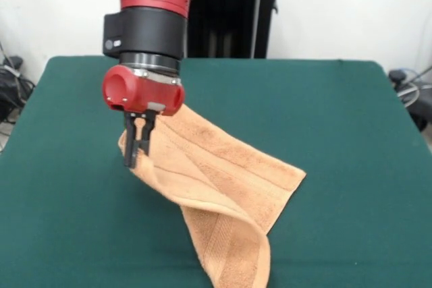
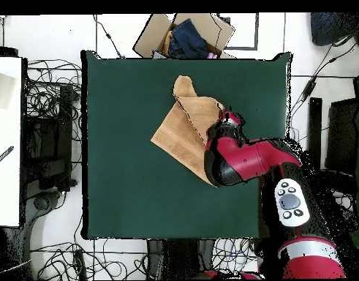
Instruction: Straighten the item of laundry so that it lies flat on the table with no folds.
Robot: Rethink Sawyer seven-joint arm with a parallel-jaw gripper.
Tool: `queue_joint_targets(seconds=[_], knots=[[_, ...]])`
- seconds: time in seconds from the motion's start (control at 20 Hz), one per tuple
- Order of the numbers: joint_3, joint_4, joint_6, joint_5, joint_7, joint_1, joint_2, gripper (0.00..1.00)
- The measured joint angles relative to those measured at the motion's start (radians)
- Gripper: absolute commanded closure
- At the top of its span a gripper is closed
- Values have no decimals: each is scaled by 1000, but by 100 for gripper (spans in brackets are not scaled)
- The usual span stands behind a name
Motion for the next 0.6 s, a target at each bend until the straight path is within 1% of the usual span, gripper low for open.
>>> queue_joint_targets(seconds=[0.05,0.15,0.35,0.6], knots=[[-24,0,-1,20,0,2,4,100],[-39,-1,-1,32,0,5,6,100],[-98,0,-10,70,0,27,10,100],[-197,6,-84,127,0,79,14,100]])
